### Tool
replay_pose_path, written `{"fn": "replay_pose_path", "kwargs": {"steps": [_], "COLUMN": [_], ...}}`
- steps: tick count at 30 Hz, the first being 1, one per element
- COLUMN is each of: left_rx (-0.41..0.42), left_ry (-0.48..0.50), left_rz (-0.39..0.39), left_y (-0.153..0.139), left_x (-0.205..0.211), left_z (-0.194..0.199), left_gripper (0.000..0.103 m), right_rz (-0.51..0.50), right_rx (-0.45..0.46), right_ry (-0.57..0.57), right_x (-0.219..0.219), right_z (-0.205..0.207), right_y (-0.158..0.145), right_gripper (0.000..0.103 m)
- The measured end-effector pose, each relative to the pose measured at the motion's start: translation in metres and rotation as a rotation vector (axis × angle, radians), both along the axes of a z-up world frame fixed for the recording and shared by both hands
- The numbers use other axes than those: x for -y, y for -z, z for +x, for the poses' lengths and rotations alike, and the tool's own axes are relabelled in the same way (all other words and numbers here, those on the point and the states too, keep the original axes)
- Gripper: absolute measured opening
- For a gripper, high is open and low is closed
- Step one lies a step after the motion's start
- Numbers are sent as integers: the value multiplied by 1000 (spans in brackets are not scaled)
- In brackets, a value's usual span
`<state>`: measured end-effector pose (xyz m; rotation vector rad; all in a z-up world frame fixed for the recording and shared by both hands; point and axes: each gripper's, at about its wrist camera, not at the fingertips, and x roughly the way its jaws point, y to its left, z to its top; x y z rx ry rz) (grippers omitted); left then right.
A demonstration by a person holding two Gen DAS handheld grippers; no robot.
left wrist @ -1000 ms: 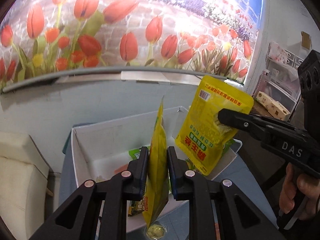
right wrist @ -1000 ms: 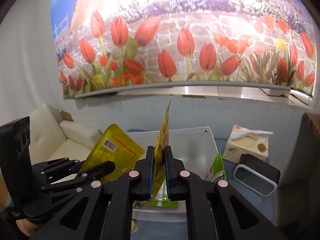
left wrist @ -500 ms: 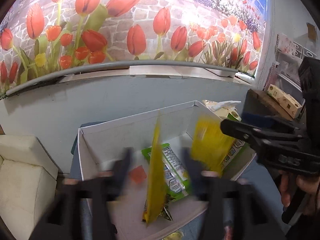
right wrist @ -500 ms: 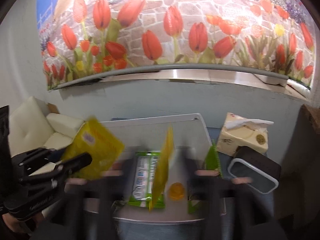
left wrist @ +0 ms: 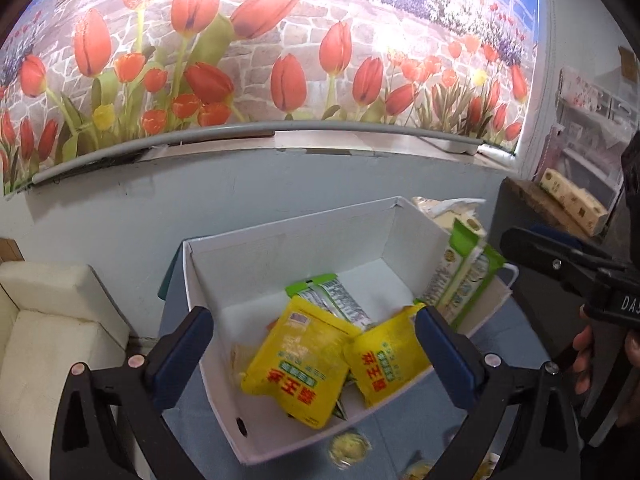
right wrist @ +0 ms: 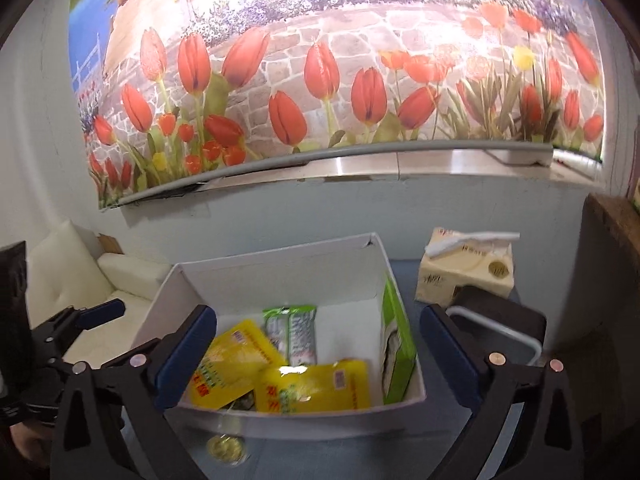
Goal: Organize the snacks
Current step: 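Move both grippers back to the jelly cups on the table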
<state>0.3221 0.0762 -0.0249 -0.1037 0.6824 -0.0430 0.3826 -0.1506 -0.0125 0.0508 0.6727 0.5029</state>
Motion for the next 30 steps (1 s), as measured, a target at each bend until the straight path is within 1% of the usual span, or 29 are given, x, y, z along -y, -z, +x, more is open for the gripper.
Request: {"fn": "replay_pose_path", "kwargs": {"steps": [5, 9, 13, 17, 20, 23, 27, 28, 29, 30], "left_rx": [24, 32, 21, 5, -17, -37, -59, -65, -77, -84], "left_ry": [8, 19, 19, 32, 39, 37, 24, 19, 15, 12], "left_rz": [-22, -33, -49, -27, -26, -19, -15, -18, -23, -26], "left_y": [-8, -8, 1, 13, 22, 31, 43, 46, 50, 53], "left_x": [6, 11, 20, 34, 44, 49, 48, 46, 45, 43], "left_z": [-35, -67, -108, -142, -160, -172, -183, -185, -186, -186], "left_gripper": [103, 103, 103, 103, 103, 103, 103, 103, 103, 103], "right_rz": [21, -14, -33, -41, -70, -35, -59, -60, -70, -79], "right_rx": [4, -9, -42, -83, -136, -180, -211, -219, -231, -247], "right_ry": [-39, -32, -26, -19, 2, -10, 11, 15, 27, 34], "right_x": [12, 22, 31, 36, 35, 33, 26, 25, 25, 24], "right_z": [-38, -71, -105, -131, -134, -130, -121, -118, -114, -111], "right_y": [1, 15, 30, 50, 72, 92, 115, 119, 126, 130], "right_gripper": [103, 103, 103, 103, 103, 103, 102, 97, 89, 83]}}
